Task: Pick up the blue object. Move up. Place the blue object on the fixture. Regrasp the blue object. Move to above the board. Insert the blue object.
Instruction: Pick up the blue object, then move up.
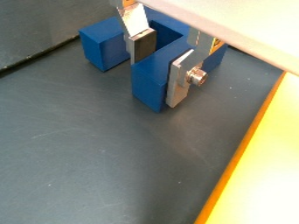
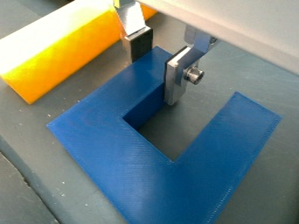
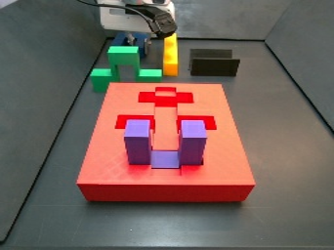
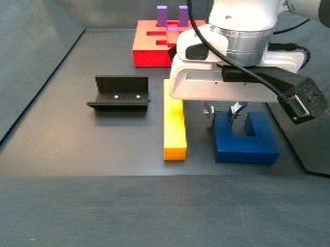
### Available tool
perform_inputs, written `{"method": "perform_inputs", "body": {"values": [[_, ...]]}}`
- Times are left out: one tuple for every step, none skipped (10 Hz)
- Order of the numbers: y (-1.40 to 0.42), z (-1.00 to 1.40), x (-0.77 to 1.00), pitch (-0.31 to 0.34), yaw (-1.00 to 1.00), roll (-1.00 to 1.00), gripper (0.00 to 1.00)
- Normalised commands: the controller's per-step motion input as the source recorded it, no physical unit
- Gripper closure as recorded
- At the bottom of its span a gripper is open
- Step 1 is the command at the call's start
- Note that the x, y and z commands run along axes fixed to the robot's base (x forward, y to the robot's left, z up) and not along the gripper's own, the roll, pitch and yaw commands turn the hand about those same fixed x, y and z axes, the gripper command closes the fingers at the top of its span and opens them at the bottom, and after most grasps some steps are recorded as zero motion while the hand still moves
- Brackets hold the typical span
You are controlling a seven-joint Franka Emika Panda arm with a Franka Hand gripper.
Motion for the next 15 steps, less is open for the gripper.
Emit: {"method": "perform_inputs", "body": {"values": [[0.0, 0.0, 0.0, 0.0, 0.0, 0.0, 1.0], [0.0, 0.0, 0.0, 0.0, 0.0, 0.0, 1.0], [0.0, 0.0, 0.0, 0.0, 0.0, 0.0, 1.0], [0.0, 0.0, 0.0, 0.0, 0.0, 0.0, 1.0], [0.0, 0.0, 0.0, 0.0, 0.0, 0.0, 1.0], [0.0, 0.0, 0.0, 0.0, 0.0, 0.0, 1.0], [0.0, 0.0, 0.0, 0.0, 0.0, 0.0, 1.0], [0.0, 0.0, 0.0, 0.0, 0.0, 0.0, 1.0], [0.0, 0.0, 0.0, 0.0, 0.0, 0.0, 1.0], [0.0, 0.0, 0.0, 0.0, 0.0, 0.0, 1.0], [0.0, 0.0, 0.0, 0.0, 0.0, 0.0, 1.0], [0.0, 0.0, 0.0, 0.0, 0.0, 0.0, 1.0], [0.0, 0.83, 0.0, 0.0, 0.0, 0.0, 1.0], [-0.08, 0.77, -0.08, 0.037, -0.02, -0.02, 1.0], [-0.07, 0.58, -0.1, 0.027, -0.02, 0.0, 1.0]]}}
